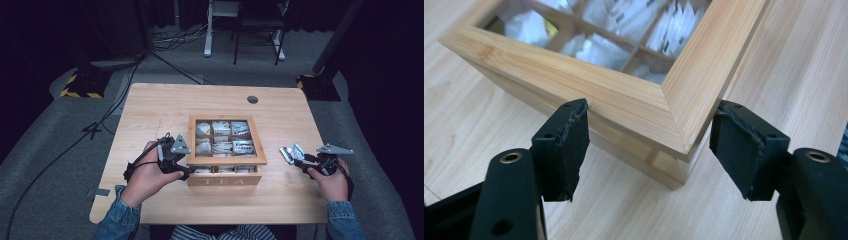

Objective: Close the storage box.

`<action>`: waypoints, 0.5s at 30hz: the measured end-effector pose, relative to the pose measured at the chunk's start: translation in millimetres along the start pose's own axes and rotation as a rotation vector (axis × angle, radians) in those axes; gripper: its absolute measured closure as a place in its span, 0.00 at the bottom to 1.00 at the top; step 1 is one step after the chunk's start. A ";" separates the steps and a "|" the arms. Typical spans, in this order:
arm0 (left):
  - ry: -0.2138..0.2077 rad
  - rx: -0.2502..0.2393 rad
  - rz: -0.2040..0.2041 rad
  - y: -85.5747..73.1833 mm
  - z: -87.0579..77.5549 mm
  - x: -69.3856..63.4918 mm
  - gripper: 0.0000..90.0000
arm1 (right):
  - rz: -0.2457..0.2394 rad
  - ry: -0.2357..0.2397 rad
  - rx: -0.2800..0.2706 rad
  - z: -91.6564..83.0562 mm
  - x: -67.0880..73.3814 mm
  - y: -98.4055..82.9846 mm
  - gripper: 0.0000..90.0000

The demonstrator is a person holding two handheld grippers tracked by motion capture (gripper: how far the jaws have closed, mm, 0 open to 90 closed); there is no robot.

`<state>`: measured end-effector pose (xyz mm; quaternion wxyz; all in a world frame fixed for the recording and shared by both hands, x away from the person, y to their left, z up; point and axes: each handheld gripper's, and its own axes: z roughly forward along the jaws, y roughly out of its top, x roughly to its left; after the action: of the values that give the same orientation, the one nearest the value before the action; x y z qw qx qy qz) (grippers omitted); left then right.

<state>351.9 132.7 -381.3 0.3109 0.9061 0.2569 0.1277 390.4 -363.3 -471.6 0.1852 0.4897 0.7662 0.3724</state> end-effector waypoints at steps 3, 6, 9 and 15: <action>0.000 0.030 0.007 -0.2 5.1 -1.4 0.35 | 0.006 0.001 0.002 -0.1 0.2 0.0 0.49; -0.001 0.048 0.008 -0.8 8.1 -1.6 0.34 | 0.006 0.002 -0.003 -0.4 0.1 0.3 0.49; -0.004 0.066 0.009 -1.2 10.1 -1.7 0.33 | 0.002 0.002 -0.003 -0.2 -0.5 0.0 0.49; -0.004 0.105 0.022 -2.3 14.3 -2.4 0.33 | 0.005 0.001 -0.005 -0.2 0.1 0.3 0.49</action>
<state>354.6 125.8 -393.9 0.2620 0.9242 0.2525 0.1156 390.4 -363.2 -471.2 0.1849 0.4909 0.7643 0.3751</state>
